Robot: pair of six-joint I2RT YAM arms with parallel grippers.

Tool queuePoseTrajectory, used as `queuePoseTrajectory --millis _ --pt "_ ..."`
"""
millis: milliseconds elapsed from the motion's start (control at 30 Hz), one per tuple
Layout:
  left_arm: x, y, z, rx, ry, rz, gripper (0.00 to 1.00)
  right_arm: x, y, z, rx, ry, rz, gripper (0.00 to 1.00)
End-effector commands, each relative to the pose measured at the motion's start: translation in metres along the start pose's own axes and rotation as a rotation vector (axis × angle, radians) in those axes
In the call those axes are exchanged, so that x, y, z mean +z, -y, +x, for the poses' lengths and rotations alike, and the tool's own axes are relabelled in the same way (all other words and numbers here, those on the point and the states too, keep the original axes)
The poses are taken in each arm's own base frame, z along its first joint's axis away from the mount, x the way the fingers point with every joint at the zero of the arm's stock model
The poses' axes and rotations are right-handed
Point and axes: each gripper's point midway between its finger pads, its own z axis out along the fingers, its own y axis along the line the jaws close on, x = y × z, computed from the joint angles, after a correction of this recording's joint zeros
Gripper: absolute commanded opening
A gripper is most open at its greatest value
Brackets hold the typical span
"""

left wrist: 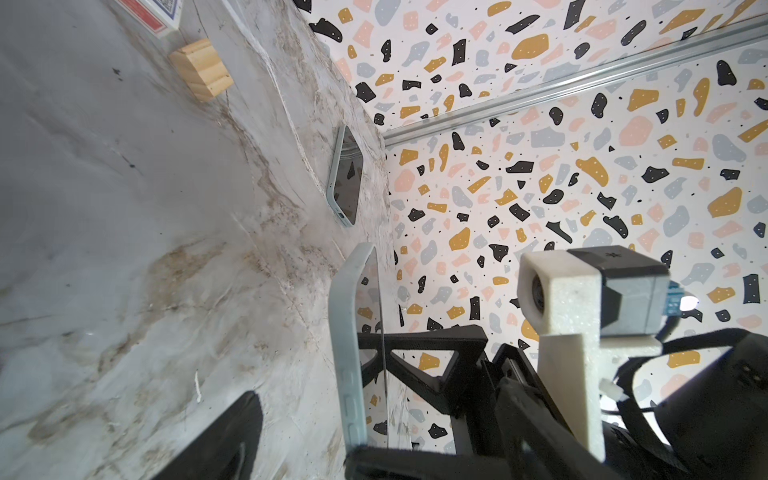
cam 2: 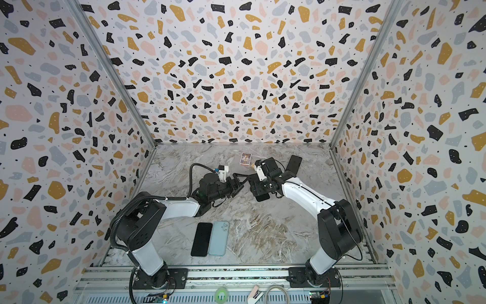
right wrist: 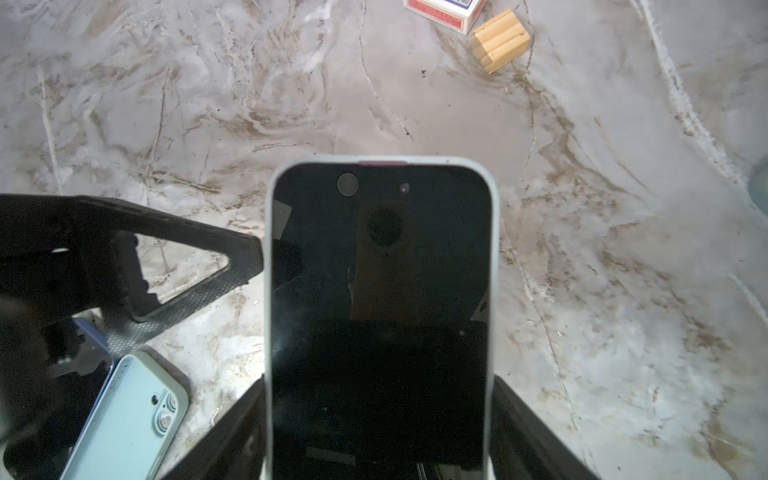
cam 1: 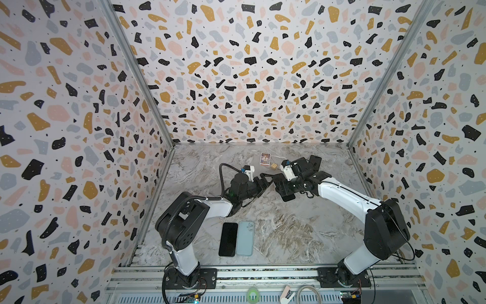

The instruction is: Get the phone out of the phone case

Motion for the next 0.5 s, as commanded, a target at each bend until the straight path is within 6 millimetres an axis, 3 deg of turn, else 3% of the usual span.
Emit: queuePoseTrajectory --millis 0,467 --pt "0.003 0.02 -0.01 0.023 0.019 0.075 0.9 -0.017 -0.015 -0.017 -0.023 0.056 -0.034 0.26" --pt "0.007 0.013 -0.009 0.009 0.022 0.078 0.72 -0.016 -0.035 -0.009 -0.066 0.023 -0.07 0.26"
